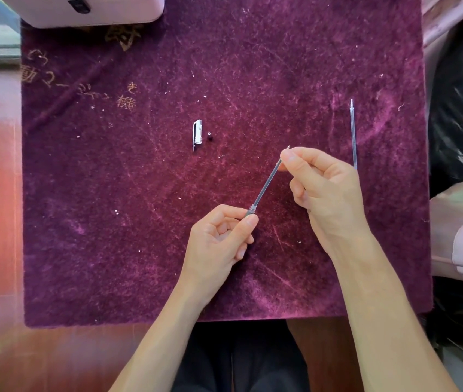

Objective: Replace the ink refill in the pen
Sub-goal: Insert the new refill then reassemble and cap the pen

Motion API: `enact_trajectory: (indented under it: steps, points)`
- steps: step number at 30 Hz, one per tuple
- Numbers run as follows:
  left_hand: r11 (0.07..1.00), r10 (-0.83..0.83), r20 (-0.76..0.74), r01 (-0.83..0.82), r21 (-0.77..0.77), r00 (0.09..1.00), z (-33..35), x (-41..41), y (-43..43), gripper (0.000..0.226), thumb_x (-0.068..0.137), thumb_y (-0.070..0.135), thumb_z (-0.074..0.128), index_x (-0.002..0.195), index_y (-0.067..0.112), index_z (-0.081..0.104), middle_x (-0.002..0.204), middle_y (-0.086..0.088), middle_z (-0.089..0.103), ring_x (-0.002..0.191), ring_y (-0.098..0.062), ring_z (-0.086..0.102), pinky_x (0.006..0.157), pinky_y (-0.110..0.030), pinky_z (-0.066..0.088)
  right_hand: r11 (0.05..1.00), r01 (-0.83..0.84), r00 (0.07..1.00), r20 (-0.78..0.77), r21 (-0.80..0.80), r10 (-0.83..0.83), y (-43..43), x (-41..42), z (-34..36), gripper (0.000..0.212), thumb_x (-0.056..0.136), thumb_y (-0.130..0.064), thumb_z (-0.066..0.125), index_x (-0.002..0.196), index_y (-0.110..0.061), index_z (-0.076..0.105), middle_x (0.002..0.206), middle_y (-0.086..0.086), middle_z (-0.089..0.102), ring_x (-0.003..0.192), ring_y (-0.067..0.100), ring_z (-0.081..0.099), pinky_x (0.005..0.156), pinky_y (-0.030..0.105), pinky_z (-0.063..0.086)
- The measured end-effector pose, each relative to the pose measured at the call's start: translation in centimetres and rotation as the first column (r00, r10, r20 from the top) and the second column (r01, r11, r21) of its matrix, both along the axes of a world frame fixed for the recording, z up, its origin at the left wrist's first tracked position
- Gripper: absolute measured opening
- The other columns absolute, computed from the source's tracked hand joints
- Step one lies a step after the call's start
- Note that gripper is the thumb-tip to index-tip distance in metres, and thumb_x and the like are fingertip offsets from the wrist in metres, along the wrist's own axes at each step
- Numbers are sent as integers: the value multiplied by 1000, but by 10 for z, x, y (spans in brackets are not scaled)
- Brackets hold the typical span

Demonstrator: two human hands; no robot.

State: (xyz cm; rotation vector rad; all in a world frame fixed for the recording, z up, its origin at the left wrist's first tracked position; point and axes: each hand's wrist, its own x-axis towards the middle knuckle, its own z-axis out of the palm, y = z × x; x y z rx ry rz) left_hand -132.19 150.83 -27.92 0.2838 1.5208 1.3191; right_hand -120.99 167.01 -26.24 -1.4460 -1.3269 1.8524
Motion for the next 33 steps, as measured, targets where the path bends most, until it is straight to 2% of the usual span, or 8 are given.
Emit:
enact_trajectory:
  steps: [6,9,11,13,19,27,30,33]
  points:
    - [1000,0,-12,0,10,1000,0,0,-1,11,93,31,75,95,20,74,67,0,68,47,-7,53,46,-14,43,994,-107,993,48,-12,107,-17,6,-2,15,94,-37,80,94,-22,84,65,3,51,49,5,40,45,17,35]
    - [1000,6,-12,-6,7,1000,1,0,0,11,94,28,74,96,18,74,67,-1,68,47,-8,52,45,-16,42,989,-145,988,60,-15,145,-26,8,-3,11,97,-32,79,96,-22,84,64,-3,55,49,4,39,44,18,34]
    - [1000,5,-15,-5,8,1000,1,0,-1,10,95,26,73,97,16,73,67,-1,68,47,-9,52,44,-18,42,986,-169,984,56,5,168,-32,11,-6,11,99,-26,77,98,-18,84,59,-18,62,46,-3,49,47,7,38]
    - [1000,7,-18,-7,9,1000,2,0,-1,10,95,24,73,98,14,73,67,-1,68,46,-9,52,44,-18,42,980,-199,978,61,25,197,-36,13,-7,11,100,-21,75,102,-14,84,57,-24,64,49,-7,59,49,3,42]
    - [1000,10,-19,-10,0,1000,2,0,0,7,95,24,73,98,18,75,67,-2,69,46,-9,53,44,-17,42,966,-257,965,50,0,257,-44,17,-5,12,104,-8,69,105,-6,81,57,-27,66,53,-11,63,52,1,45]
    - [1000,15,-18,-15,1,1000,0,0,-2,10,95,26,73,100,17,75,67,-2,69,47,-8,53,44,-18,43,952,-306,948,94,26,303,-45,19,1,12,102,-10,71,104,-10,83,57,-28,66,52,-11,63,52,0,44]
    - [997,71,19,-71,1,997,1,-1,-1,12,96,28,71,99,17,73,68,-4,68,47,-9,50,43,-20,41,960,-271,947,197,67,253,-39,14,5,8,99,-20,77,101,-21,85,67,-23,75,57,-3,69,57,5,50]
    - [987,160,86,-161,3,983,0,-2,-1,21,98,30,68,104,10,70,70,-6,66,46,-8,47,43,-22,38,956,-226,935,318,186,159,-29,2,6,7,97,-26,79,98,-31,85,89,-9,83,76,18,76,70,12,57]
